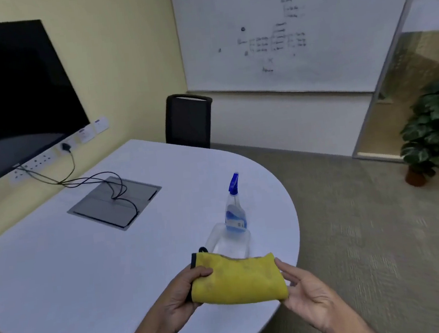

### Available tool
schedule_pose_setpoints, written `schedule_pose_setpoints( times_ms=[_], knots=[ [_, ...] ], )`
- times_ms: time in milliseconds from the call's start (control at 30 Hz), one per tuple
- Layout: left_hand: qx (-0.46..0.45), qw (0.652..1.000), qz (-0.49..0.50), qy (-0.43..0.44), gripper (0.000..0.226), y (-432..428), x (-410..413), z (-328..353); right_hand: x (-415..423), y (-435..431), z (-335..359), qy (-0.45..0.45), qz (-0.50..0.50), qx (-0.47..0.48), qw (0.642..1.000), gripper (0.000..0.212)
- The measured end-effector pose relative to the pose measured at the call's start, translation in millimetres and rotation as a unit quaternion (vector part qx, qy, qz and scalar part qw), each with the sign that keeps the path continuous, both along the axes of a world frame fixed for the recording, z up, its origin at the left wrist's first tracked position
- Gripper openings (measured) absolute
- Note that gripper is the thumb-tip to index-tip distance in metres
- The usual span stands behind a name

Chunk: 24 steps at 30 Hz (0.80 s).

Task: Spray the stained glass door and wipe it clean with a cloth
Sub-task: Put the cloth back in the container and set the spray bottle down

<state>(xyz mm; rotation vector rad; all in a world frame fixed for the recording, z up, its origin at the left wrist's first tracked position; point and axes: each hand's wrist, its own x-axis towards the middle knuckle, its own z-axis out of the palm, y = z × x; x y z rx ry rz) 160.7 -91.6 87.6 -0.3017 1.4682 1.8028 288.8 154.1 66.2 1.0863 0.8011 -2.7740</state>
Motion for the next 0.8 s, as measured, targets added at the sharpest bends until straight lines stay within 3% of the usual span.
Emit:
schedule_pose_setpoints(
  times_ms=[100, 233, 433, 633, 800],
  knots=[
    [-0.076, 0.994, -0.076, 0.035, 0.042, -11, -43, -12, -30, -22, -11, -0.043, 0.044, 0.084, 0.995, 0.062],
    [-0.158, 0.974, -0.134, 0.090, 0.056, -8, -87, -26, -64, -40, -20, -0.094, 0.048, 0.275, 0.956, 0.043],
    [-0.217, 0.955, -0.125, 0.158, 0.036, 17, -126, -58, -109, -51, -36, -0.167, 0.080, 0.528, 0.829, 0.051],
    [-0.192, 0.956, -0.137, 0.172, 0.034, 30, -152, -79, -139, -40, -60, -0.196, 0.074, 0.588, 0.781, 0.051],
    [-0.230, 0.941, -0.129, 0.212, 0.021, 40, -169, -94, -154, -28, -72, -0.205, 0.089, 0.533, 0.816, 0.058]
  ],
)
